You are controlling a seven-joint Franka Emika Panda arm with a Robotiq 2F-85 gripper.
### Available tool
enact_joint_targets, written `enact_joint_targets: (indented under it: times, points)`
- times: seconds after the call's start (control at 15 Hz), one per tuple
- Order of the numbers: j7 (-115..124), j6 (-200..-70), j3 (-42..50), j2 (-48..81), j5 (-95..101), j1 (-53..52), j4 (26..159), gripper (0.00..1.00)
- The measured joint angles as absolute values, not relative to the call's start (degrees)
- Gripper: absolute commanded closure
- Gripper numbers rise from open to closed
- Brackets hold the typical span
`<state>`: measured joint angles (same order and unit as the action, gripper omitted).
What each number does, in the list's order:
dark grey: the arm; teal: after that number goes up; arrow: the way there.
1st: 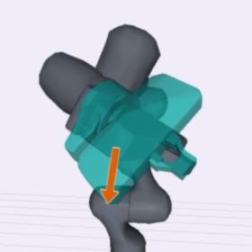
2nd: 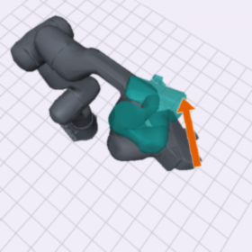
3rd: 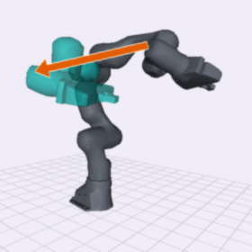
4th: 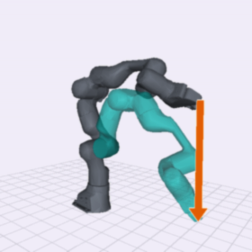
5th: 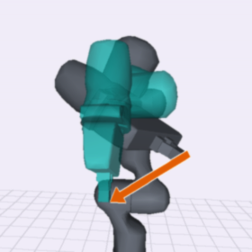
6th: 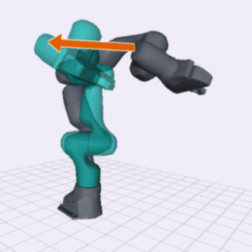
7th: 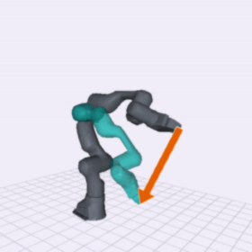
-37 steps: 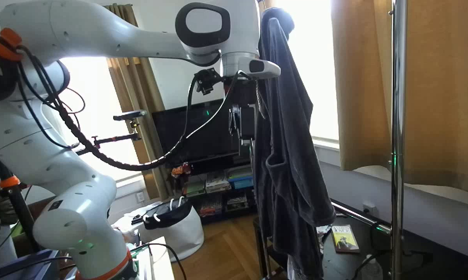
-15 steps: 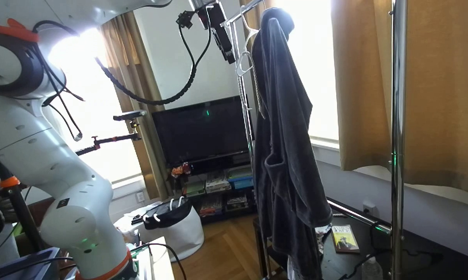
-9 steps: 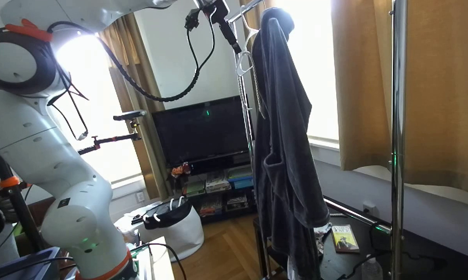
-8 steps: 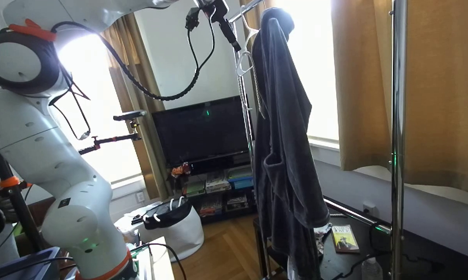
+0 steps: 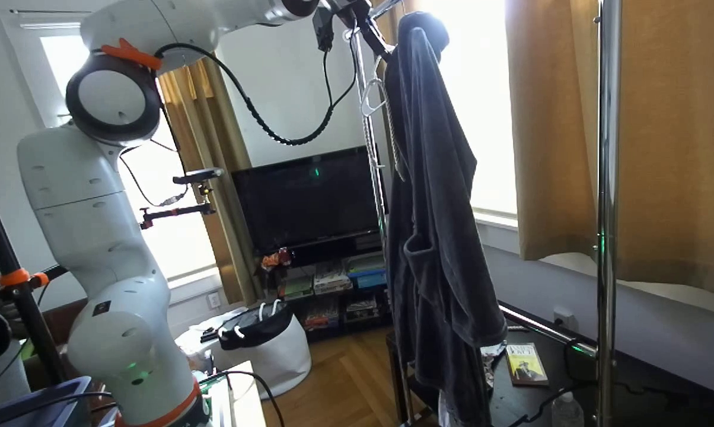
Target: Move the hanger with the rob to the bottom rod
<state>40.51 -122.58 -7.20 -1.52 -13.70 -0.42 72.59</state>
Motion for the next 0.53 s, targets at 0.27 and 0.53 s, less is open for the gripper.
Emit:
enact_joint_targets:
  times: [0.27, 0.53]
  points:
    - [41.11, -122.94, -7.84, 4.04, -13.64, -0.87, 67.13, 0.55]
    - [41.15, -122.94, -8.0, 6.8, -13.41, -1.09, 63.5, 0.84]
